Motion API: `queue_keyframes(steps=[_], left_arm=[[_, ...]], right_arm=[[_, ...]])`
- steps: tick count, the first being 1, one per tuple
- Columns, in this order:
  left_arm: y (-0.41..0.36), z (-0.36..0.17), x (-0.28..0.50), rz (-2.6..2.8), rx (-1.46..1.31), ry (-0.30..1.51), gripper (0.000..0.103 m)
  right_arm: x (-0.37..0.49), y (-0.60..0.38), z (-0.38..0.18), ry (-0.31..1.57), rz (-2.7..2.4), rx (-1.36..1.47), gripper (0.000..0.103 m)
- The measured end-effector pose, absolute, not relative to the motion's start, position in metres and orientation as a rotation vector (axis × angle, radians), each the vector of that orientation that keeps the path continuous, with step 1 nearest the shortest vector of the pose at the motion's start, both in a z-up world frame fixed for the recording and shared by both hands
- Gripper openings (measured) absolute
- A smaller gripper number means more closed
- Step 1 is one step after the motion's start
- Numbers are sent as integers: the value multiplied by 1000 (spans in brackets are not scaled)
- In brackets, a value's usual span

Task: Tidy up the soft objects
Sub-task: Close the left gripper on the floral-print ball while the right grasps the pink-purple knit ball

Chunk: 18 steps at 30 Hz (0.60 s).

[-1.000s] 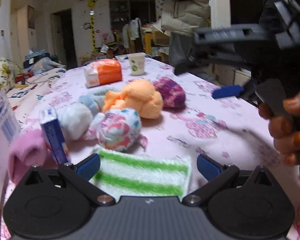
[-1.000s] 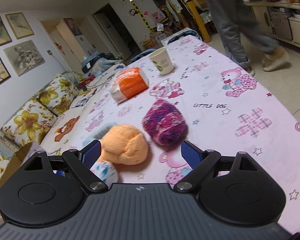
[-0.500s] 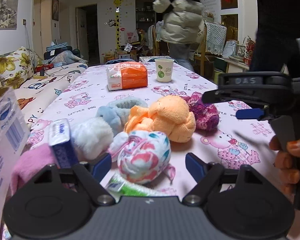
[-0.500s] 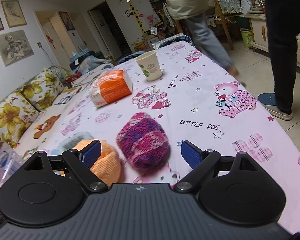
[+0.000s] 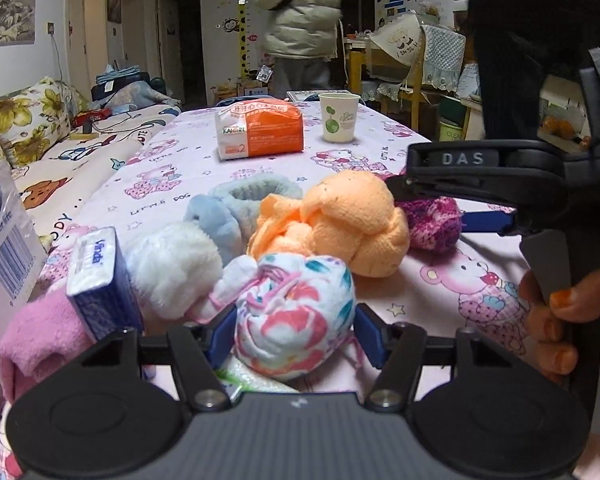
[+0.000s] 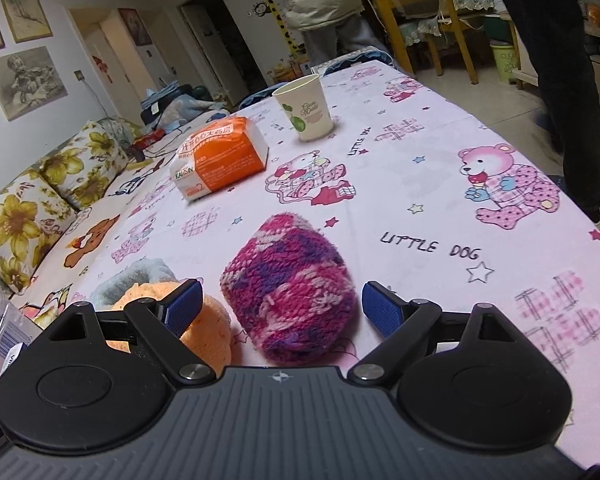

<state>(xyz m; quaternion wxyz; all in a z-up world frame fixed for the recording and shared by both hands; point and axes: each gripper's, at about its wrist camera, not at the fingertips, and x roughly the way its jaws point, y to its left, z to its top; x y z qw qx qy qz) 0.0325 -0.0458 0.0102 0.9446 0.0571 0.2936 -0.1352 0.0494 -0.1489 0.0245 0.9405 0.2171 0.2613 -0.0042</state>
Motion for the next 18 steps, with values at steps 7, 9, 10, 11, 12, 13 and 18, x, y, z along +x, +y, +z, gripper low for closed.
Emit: queue_keyframes(steps=[7, 9, 10, 11, 12, 13, 18], left_arm=[[-45, 11, 32, -281, 108, 595, 60], [-44, 11, 31, -283, 103, 593, 60], [-43, 12, 30, -284, 100, 591, 60], [-43, 12, 29, -285, 97, 590, 59], [-42, 13, 28, -287, 94, 587, 59], [-41, 14, 27, -290, 92, 585, 59], [-36, 19, 19, -309, 76, 561, 59]], right_arm=[[53, -148, 26, 525, -11, 393, 91], [53, -146, 26, 530, -14, 363, 87], [52, -145, 26, 529, -11, 358, 84], [51, -144, 27, 527, -12, 347, 83], [50, -144, 28, 524, -12, 332, 80], [50, -143, 28, 521, -12, 319, 78], [46, -143, 33, 511, -3, 307, 73]])
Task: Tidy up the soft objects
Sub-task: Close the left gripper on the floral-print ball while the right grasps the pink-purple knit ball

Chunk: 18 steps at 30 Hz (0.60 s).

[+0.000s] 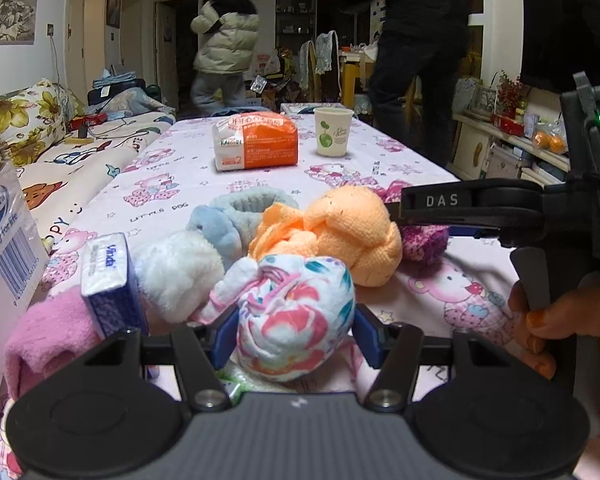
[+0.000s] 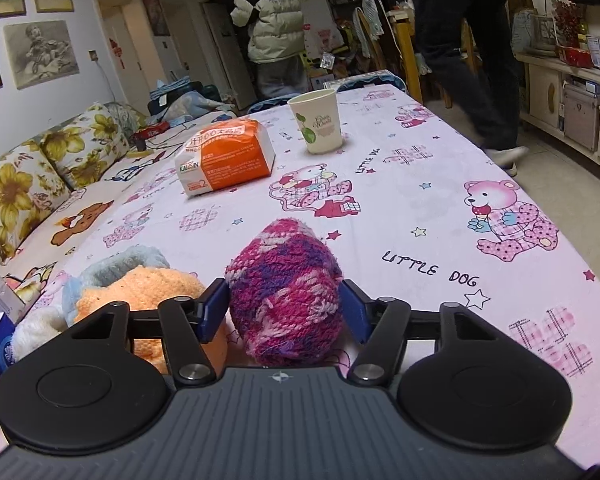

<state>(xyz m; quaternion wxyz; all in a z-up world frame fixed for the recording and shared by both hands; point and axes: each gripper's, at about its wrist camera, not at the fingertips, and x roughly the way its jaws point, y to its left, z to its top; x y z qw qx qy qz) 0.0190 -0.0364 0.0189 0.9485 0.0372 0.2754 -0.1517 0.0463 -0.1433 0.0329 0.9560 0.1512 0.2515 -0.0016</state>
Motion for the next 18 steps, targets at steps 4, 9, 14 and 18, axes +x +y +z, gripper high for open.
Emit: queue_keyframes(steps=[4, 9, 14, 18], left_arm=[[-33, 24, 12, -330, 61, 535, 59], [-26, 31, 5, -357, 36, 509, 59], [-18, 34, -1, -363, 16, 493, 59], [-10, 38, -3, -356, -8, 472, 59]], right_arm=[[39, -144, 38, 492, 1, 313, 67], [31, -141, 41, 479, 9, 309, 65], [24, -140, 41, 481, 11, 289, 59], [22, -138, 46, 460, 0, 264, 56]])
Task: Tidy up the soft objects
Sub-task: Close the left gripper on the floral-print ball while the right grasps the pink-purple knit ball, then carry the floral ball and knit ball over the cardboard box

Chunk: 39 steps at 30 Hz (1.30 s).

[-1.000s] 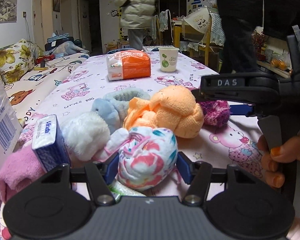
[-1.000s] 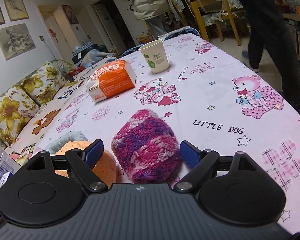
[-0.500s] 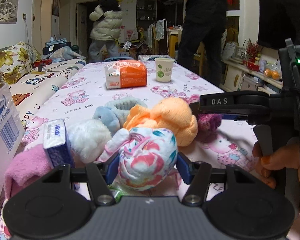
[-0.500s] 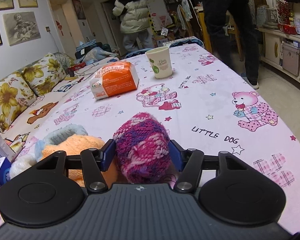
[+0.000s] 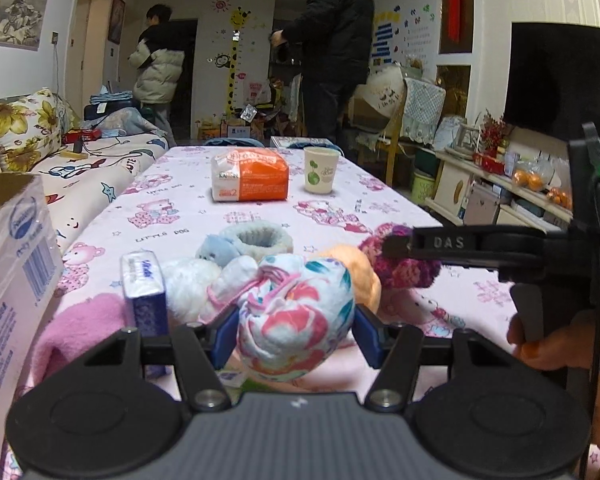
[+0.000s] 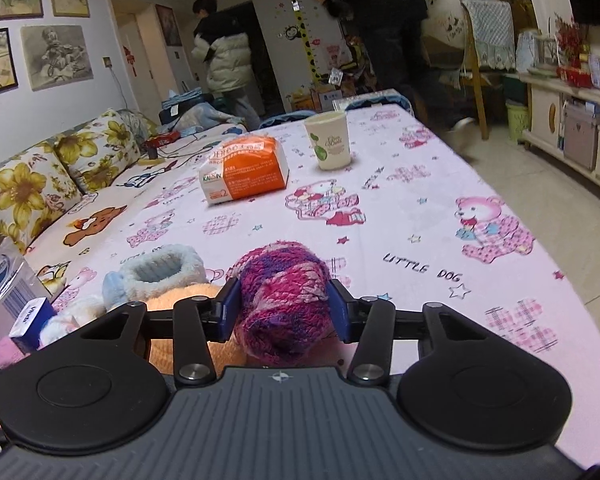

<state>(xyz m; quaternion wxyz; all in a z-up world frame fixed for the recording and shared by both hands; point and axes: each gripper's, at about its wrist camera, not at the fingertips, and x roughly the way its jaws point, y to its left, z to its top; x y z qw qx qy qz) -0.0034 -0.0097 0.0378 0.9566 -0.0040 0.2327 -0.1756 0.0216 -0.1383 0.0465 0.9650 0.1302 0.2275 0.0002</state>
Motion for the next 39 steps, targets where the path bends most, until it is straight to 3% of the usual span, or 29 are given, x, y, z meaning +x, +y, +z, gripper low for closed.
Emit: queue_keyframes(steps=[39], left_arm=[[69, 86, -38, -312, -166, 281, 60]], right_arm=[[-2, -110, 67, 377, 105, 296, 51]])
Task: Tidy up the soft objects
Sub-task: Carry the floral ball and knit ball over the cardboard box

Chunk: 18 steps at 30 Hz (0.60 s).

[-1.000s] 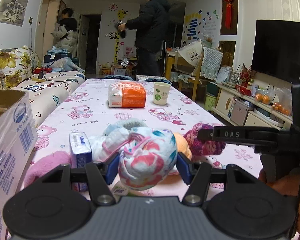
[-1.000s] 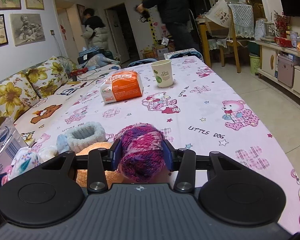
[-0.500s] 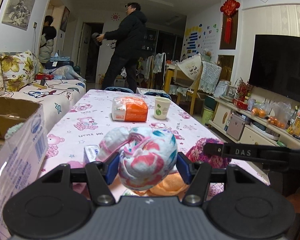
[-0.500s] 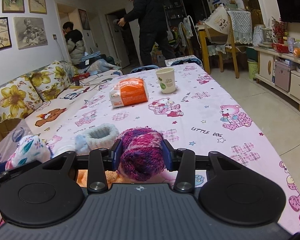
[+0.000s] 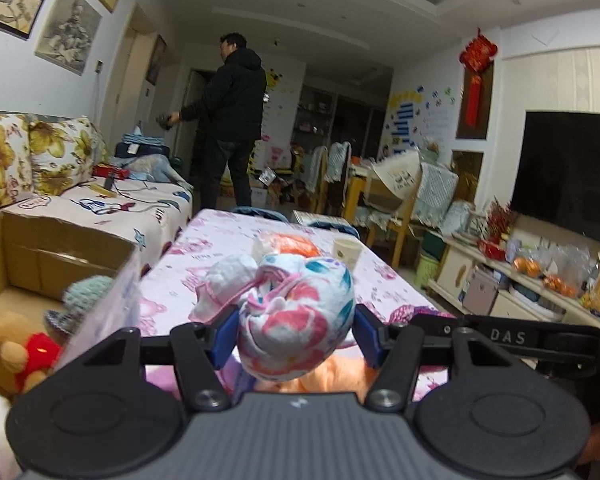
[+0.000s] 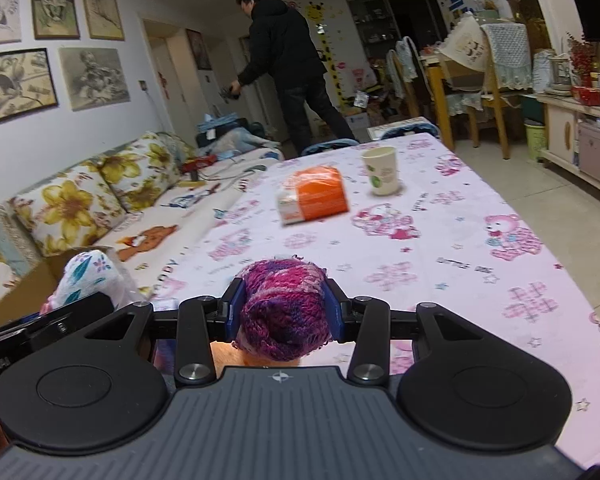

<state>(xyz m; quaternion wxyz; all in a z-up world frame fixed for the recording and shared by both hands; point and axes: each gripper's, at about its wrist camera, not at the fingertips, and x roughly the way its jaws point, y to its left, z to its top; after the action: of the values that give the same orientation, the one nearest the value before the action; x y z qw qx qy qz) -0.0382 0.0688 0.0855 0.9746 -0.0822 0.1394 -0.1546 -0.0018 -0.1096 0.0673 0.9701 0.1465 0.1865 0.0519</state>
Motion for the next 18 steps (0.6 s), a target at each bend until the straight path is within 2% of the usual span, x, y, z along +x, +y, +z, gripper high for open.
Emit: queue_keyframes(steps=[12, 14, 16, 18], left_arm=[[109, 95, -43, -158, -235, 210, 60], [118, 96, -43, -118, -251, 207, 60], [127, 95, -44, -76, -266, 204, 60], [136, 95, -43, -34, -282, 201, 60]], right_arm=[[3, -73, 80, 358, 275, 291, 50], [4, -67, 82, 359, 306, 296, 48], [4, -62, 84, 358, 338, 302, 40], [3, -56, 86, 359, 371, 305, 37]])
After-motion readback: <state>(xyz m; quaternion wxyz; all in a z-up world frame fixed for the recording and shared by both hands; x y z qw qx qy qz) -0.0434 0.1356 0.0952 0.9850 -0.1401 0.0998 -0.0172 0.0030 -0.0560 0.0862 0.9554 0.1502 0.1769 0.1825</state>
